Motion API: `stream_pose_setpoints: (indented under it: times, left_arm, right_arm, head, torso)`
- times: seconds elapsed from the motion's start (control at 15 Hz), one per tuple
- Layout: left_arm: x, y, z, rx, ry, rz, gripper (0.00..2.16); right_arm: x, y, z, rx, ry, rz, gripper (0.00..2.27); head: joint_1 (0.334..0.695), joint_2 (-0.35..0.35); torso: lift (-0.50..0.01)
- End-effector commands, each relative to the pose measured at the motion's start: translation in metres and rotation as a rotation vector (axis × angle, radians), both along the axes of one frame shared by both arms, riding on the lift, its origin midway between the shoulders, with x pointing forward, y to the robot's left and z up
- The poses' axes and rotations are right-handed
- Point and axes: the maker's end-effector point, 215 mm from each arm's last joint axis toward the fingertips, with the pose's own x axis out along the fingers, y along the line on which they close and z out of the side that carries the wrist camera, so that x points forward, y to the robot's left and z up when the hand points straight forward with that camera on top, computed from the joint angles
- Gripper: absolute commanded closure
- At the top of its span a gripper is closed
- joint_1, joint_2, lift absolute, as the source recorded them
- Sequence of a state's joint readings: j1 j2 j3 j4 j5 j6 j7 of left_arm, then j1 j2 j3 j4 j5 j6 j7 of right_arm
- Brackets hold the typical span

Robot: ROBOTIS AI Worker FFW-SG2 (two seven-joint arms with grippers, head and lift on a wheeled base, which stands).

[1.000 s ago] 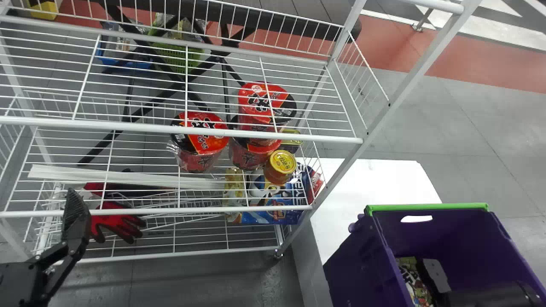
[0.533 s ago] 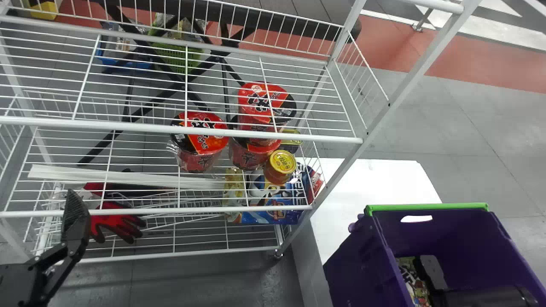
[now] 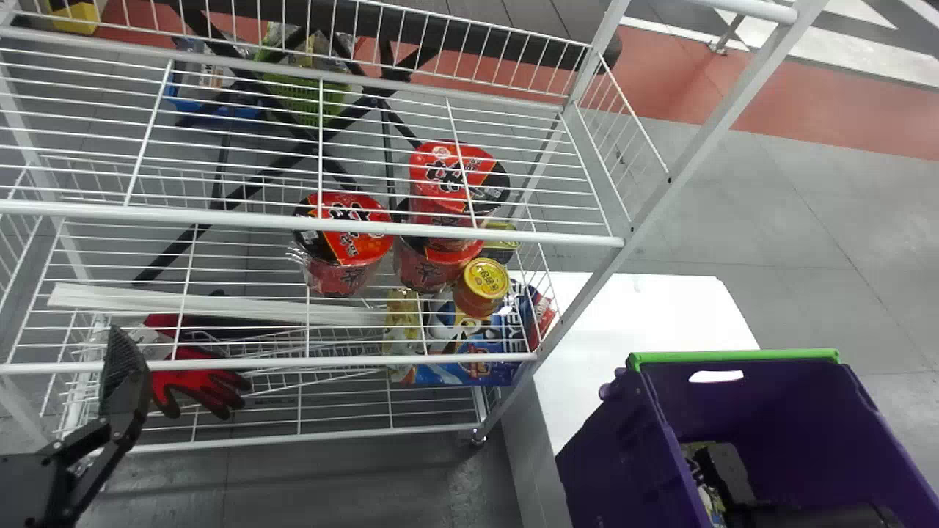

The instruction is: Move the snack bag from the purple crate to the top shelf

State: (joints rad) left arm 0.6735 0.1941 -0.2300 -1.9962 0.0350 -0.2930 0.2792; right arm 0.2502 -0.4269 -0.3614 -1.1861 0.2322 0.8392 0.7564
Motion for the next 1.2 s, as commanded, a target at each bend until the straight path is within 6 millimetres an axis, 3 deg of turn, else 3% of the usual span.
stream_pose_setpoints:
  times: [0.0,0.27,0.4,0.47,0.6,0.67,1.13]
  left_arm:
    - [0.001,0.002,-0.002,0.000,0.004,0.004,0.08]
    - [0.001,0.003,-0.005,-0.004,0.006,0.007,0.08]
    - [0.001,0.002,-0.004,-0.005,0.003,0.006,0.08]
    - [0.002,0.002,-0.003,-0.005,0.002,0.004,0.08]
    - [0.001,0.002,-0.004,-0.003,0.003,0.003,0.08]
    - [0.000,0.002,-0.005,-0.002,0.006,0.002,0.08]
    - [-0.001,0.002,-0.003,-0.004,0.005,0.005,0.08]
  right_arm:
    - [0.004,0.000,-0.002,0.005,-0.049,0.014,0.21]
    - [0.001,0.001,-0.002,0.020,-0.114,0.010,0.21]
    - [0.000,0.002,-0.003,0.021,-0.115,0.012,0.36]
    - [-0.001,0.002,-0.003,0.022,-0.114,0.011,0.54]
    - [-0.002,0.005,-0.005,0.033,-0.093,-0.001,1.29]
    - [-0.005,0.007,-0.006,0.040,-0.071,-0.014,1.51]
    - [-0.014,-0.006,0.012,0.018,-0.070,-0.028,1.63]
  head:
    - [0.695,-0.350]
    - [0.695,-0.350]
    - [0.695,-0.350]
    - [0.695,-0.350]
    - [0.695,-0.350]
    - [0.695,-0.350]
    - [0.695,-0.350]
  torso:
    - [-0.444]
    - [-0.444]
    - [-0.444]
    - [-0.444]
    - [-0.444]
    - [-0.444]
    - [-0.439]
